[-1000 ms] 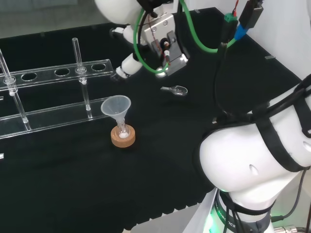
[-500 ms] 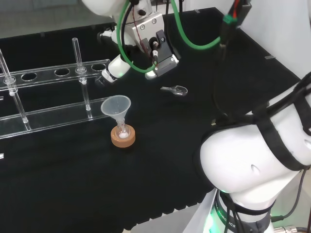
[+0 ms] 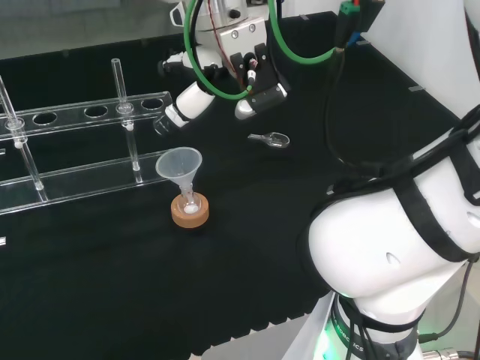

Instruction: Remove the funnel from the round-bottom flask.

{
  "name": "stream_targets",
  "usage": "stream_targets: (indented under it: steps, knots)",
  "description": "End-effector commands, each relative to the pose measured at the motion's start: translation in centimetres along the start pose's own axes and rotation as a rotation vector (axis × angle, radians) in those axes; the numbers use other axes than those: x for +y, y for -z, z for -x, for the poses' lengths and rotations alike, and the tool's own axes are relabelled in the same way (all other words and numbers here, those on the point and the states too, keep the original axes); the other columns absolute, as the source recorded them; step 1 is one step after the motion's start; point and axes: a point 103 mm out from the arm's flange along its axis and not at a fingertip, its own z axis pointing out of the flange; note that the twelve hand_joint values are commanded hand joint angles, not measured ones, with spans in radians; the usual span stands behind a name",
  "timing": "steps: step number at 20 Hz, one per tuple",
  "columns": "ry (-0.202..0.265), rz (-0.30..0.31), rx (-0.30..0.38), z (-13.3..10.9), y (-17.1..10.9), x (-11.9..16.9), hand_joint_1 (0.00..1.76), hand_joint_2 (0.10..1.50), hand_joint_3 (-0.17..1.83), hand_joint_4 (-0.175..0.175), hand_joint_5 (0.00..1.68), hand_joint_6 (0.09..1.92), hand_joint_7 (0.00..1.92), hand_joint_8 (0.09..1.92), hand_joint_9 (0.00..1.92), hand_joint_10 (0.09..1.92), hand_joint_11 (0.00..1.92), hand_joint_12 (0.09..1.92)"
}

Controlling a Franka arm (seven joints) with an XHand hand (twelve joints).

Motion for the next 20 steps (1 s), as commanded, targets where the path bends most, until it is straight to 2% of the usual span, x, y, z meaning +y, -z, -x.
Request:
stream_targets:
  steps: [1,6,13,20]
  knots:
    - [0.019,-0.006,0.047,-0.3,-1.2,-0.8,0.32,0.59,0.0,0.019,0.0,0.09,0.0,0.09,0.0,0.09,0.0,0.09]
    - [0.034,-0.007,0.027,-0.9,-2.0,-0.1,0.35,0.59,0.0,0.013,0.0,0.09,0.0,0.09,0.0,0.09,0.0,0.09]
    - [0.026,-0.006,0.002,-1.2,-2.7,0.5,0.39,0.58,0.0,0.005,0.0,0.09,0.0,0.09,0.0,0.09,0.0,0.09]
    - [0.025,-0.037,-0.069,-1.0,-3.8,1.6,0.43,0.57,-0.01,-0.001,0.0,0.09,0.0,0.09,0.0,0.09,0.0,0.09]
